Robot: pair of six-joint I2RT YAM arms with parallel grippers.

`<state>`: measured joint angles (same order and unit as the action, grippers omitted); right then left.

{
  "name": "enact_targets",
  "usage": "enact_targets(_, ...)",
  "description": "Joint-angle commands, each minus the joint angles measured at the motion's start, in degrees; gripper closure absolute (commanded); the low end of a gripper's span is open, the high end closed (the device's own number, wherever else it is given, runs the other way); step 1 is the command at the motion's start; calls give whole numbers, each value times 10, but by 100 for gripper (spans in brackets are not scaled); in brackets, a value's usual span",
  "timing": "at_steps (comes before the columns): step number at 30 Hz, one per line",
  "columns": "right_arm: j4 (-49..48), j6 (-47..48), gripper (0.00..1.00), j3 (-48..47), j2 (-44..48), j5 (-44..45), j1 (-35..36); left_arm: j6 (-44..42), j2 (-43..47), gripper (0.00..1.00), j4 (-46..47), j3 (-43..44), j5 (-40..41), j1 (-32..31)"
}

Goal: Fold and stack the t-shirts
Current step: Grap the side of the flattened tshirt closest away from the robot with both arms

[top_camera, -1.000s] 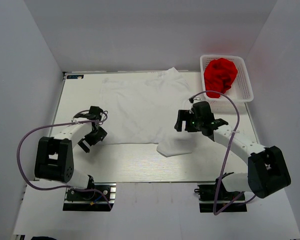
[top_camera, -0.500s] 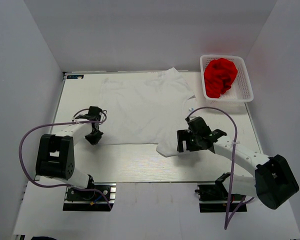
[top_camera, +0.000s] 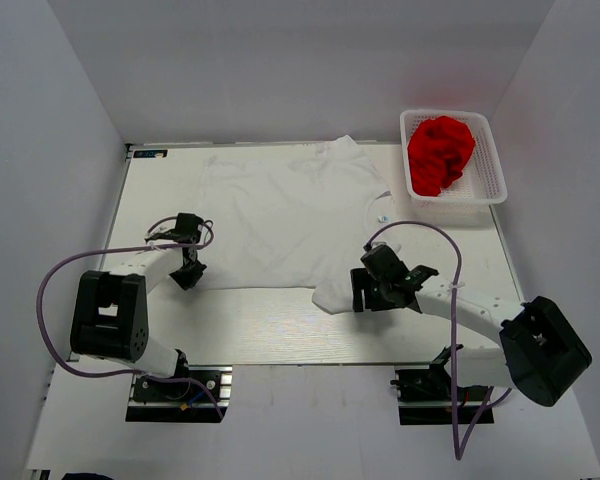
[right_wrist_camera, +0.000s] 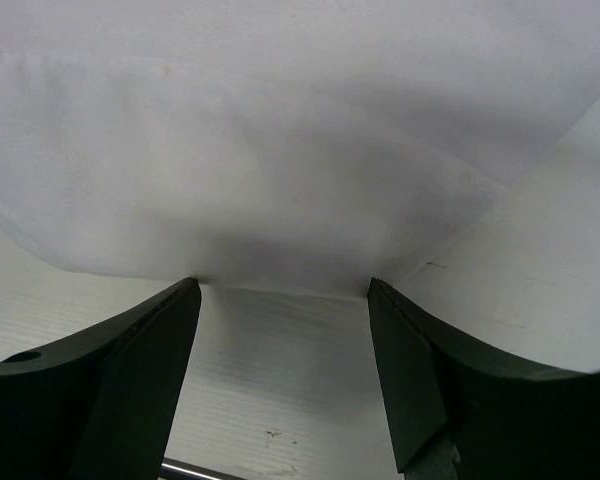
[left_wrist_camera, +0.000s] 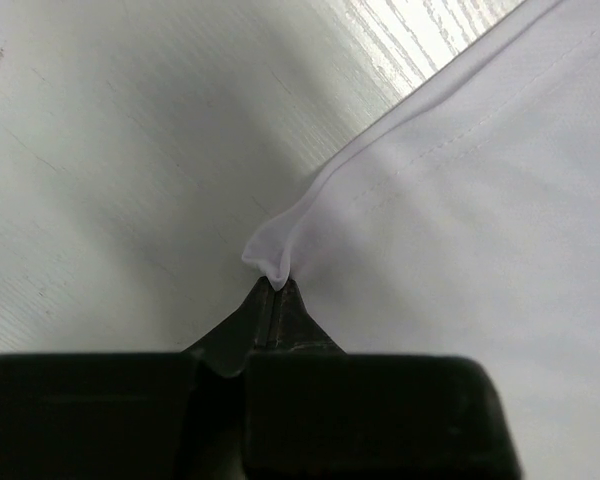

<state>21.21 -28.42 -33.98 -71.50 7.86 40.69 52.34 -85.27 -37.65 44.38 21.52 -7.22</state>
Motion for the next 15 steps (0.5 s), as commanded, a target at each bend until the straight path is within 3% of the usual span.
enact_targets(1, -37, -33, 28, 8, -12, 28, 9, 0, 10, 100, 16, -17, -19, 3)
enact_targets(5, -52, -54, 39, 16, -32, 54, 17, 0, 16, 100, 16, -17, -14, 3)
enact_targets(6, -51, -59, 58, 17, -36, 59, 16, 0, 16, 100, 16, -17, -14, 3)
enact_targets(8, -31, -73, 83, 16, -36, 89, 18, 0, 16, 100, 10, -11, -14, 3)
enact_targets(9, -25, -73, 89, 13, -34, 95, 18, 0, 16, 100, 1, -11, -14, 3)
enact_targets(15, 7, -61, 100, -20, -10, 117, 19, -10, 57, 100, -5, -4, -9, 3)
